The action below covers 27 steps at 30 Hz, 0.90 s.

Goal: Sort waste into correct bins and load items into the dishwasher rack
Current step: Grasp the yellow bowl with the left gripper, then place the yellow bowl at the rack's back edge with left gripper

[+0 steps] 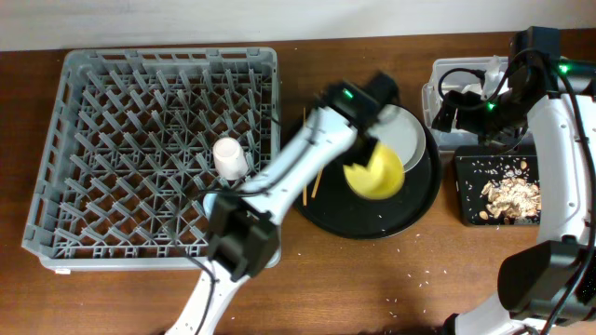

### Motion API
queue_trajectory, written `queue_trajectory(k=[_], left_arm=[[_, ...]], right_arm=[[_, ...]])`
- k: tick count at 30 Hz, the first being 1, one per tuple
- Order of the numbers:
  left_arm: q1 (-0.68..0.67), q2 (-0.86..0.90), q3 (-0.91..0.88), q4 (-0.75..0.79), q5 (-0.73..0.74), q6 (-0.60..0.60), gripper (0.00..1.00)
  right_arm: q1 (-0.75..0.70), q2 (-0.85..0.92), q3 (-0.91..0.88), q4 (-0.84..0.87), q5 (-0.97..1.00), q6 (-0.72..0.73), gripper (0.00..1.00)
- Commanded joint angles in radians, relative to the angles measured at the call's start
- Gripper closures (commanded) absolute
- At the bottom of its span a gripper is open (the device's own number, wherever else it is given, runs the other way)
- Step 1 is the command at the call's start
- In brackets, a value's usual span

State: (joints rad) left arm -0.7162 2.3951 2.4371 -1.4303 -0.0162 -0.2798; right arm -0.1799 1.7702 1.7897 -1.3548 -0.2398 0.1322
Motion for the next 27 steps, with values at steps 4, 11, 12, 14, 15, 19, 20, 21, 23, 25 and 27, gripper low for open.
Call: queue_trajectory(k=[4, 11, 12, 14, 15, 19, 20, 21, 23, 25, 27], left_arm=[[0.165, -0.121, 0.137, -0.032, -0.637, 0.050, 0.99], [0.229, -0.112, 0.049, 0.163, -1.085, 0.050, 0.99], [0.235, -0.112, 0.018, 0.199, -1.099, 0.050, 0.99], [0.249, -0.112, -0.058, 0.274, -1.134, 0.050, 0.99], [0.254, -0.112, -0.103, 0.312, -1.157, 0.050, 0.99], [0.255, -0.112, -0.264, 0.461, -1.284, 0.050, 0.99], [0.254, -0.111, -0.289, 0.481, -1.293, 0.050, 0.99], [0.254, -0.111, -0.315, 0.502, -1.287, 0.050, 0.99], [0.254, -0.111, -0.354, 0.537, -1.286, 0.050, 1.00], [0.254, -0.109, -0.386, 0.570, -1.286, 0.049, 0.99], [0.255, -0.108, -0.407, 0.609, -1.286, 0.049, 0.99]], right_arm=[[-0.005, -0.014, 0.017, 0.001, 0.016, 0.006, 0.01], [-0.005, -0.014, 0.017, 0.001, 0.016, 0.006, 0.01], [-0.005, -0.014, 0.017, 0.001, 0.016, 0.006, 0.01], [-0.005, -0.014, 0.017, 0.001, 0.016, 0.006, 0.02], [-0.005, -0.014, 0.017, 0.001, 0.016, 0.006, 0.02], [-0.005, -0.014, 0.017, 0.001, 0.016, 0.006, 0.02], [-0.005, -0.014, 0.017, 0.001, 0.016, 0.006, 0.02], [-0.005, -0.014, 0.017, 0.001, 0.016, 0.006, 0.01], [-0.005, -0.014, 0.017, 0.001, 0.016, 0.006, 0.02], [-0.005, -0.014, 0.017, 0.001, 0.016, 0.006, 0.02], [-0.005, -0.014, 0.017, 0.001, 0.016, 0.006, 0.02]])
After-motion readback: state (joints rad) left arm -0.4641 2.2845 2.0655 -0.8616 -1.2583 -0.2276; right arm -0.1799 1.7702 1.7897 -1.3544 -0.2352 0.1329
